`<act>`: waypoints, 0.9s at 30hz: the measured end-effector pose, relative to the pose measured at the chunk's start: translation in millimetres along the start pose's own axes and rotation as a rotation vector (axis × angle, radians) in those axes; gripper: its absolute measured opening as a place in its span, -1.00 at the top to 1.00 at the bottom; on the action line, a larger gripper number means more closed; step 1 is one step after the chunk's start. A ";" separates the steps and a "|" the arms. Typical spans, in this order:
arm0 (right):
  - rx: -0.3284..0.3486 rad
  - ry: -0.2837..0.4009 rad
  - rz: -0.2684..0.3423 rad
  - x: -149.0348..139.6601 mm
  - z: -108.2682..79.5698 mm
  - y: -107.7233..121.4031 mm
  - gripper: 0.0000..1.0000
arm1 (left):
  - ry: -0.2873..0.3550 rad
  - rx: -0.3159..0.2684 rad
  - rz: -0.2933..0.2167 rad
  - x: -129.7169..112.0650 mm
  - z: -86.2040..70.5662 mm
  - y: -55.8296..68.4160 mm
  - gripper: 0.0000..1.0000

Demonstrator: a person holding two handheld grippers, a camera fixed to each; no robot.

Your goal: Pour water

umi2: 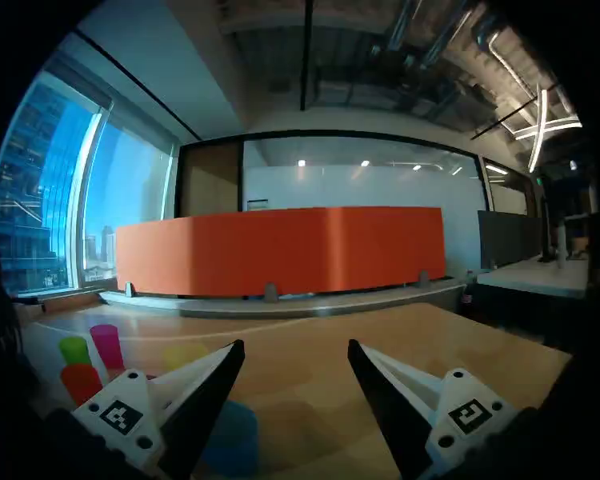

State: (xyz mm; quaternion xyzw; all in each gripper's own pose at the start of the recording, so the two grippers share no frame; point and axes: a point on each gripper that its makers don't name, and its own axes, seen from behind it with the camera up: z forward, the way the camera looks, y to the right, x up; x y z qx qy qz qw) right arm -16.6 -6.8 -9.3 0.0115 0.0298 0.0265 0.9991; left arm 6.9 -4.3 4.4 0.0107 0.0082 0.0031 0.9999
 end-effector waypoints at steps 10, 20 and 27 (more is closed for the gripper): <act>-0.004 -0.002 0.011 -4.9 2.7 3.7 -1.00 | 0.000 0.000 0.000 0.0 -0.2 0.0 -0.97; -0.004 -0.012 0.000 -8.4 2.8 3.4 -1.00 | 0.000 0.000 0.000 0.2 -0.3 0.1 -0.97; -0.004 -0.023 -0.019 -12.1 1.9 2.3 -1.00 | 0.000 0.000 0.000 0.4 -0.2 -0.2 -0.97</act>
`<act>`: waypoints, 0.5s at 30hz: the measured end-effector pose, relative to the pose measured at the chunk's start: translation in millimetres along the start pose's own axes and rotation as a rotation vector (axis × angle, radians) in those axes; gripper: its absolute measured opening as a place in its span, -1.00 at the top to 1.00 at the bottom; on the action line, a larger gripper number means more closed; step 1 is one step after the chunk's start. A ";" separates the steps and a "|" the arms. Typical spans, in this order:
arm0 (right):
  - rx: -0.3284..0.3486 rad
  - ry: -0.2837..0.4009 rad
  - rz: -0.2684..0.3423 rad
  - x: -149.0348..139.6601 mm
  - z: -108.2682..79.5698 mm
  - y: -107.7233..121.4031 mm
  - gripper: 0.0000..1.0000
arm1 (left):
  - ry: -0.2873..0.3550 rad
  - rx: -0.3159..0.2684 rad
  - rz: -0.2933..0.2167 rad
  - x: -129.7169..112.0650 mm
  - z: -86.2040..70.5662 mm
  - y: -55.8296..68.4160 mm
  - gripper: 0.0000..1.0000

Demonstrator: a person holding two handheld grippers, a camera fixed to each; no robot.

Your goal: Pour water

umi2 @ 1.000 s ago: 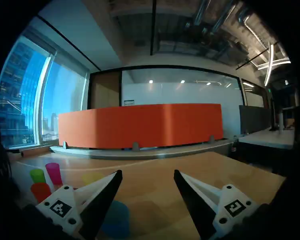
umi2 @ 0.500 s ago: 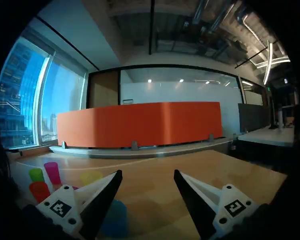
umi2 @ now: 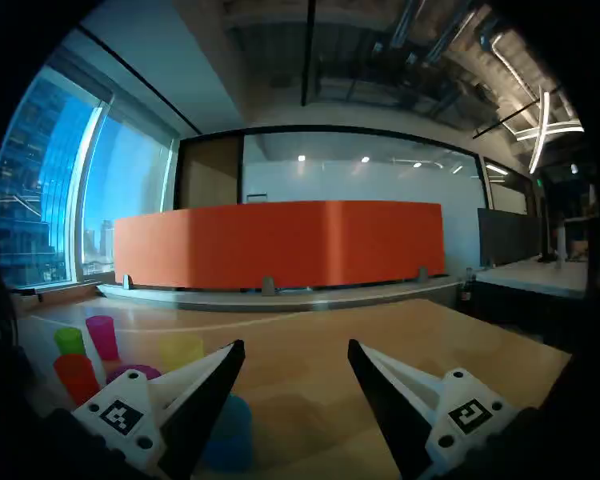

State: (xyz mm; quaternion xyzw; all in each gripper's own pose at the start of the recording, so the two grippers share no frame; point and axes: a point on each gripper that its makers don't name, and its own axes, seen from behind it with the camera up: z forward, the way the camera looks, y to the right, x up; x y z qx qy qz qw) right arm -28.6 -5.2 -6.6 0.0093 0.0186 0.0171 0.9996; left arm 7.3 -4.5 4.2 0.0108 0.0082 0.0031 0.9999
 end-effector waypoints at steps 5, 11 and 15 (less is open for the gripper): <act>-0.005 -0.009 -0.019 -2.7 0.0 -0.7 -1.00 | 0.000 0.000 0.000 0.0 0.0 0.0 -0.97; -0.001 -0.010 -0.029 -4.8 0.3 -2.8 -1.00 | 0.000 0.000 0.000 -0.4 0.2 -0.2 -0.97; -0.001 -0.010 -0.028 -5.4 0.6 -2.5 -1.00 | 0.000 0.000 0.000 -0.4 0.3 -0.1 -0.97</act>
